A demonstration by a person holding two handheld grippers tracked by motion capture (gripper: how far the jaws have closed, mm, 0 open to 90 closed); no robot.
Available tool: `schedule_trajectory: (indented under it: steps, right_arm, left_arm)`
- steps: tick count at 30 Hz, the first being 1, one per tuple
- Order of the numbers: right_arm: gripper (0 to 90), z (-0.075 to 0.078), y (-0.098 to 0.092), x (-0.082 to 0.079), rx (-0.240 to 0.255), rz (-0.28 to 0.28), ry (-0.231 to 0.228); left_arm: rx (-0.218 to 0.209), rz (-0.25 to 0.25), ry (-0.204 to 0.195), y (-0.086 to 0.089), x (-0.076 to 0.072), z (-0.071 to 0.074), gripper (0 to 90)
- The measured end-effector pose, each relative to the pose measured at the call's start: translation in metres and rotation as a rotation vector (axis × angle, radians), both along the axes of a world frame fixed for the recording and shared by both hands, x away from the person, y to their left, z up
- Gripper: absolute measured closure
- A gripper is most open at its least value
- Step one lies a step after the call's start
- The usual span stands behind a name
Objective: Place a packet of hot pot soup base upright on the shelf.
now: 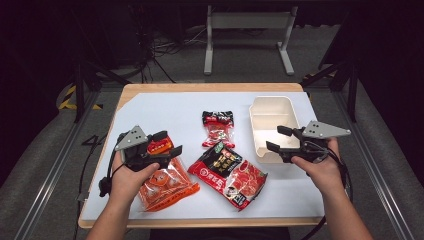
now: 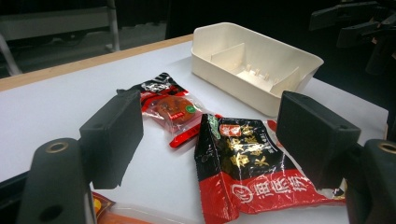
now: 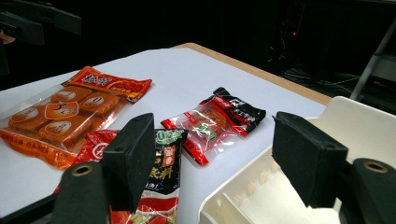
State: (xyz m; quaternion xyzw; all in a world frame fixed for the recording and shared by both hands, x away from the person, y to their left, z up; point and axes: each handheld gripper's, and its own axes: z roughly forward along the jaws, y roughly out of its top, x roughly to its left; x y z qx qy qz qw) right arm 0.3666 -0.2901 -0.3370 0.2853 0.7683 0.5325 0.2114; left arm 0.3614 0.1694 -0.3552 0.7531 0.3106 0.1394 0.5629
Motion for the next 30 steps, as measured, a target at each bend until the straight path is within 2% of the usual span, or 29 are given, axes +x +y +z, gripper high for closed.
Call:
schedule_trajectory:
  steps: [11, 17, 20, 23, 30]
  right_arm:
    - [32.5, 0.0, -0.002, 0.0, -0.003, -0.005, -0.009]
    - [33.6, 0.0, -0.002, 0.0, -0.012, -0.006, -0.004]
    - [33.9, -0.001, -0.001, 0.0, -0.012, -0.001, 0.0]
    - [34.5, -0.001, -0.002, 0.0, -0.024, -0.007, -0.016]
    - [35.4, 0.0, -0.003, 0.0, -0.018, -0.007, -0.047]
  left_arm:
    - [0.019, -0.031, 0.007, -0.013, 0.002, -0.007, 27.7]
    - [0.051, -0.051, 0.04, -0.031, 0.009, -0.024, 26.3]
    - [0.062, -0.071, 0.058, -0.039, 0.013, -0.031, 28.9]
    - [0.082, -0.082, 0.087, -0.046, 0.015, -0.039, 31.0]
    - [0.125, -0.103, 0.12, -0.056, 0.019, -0.052, 34.6]
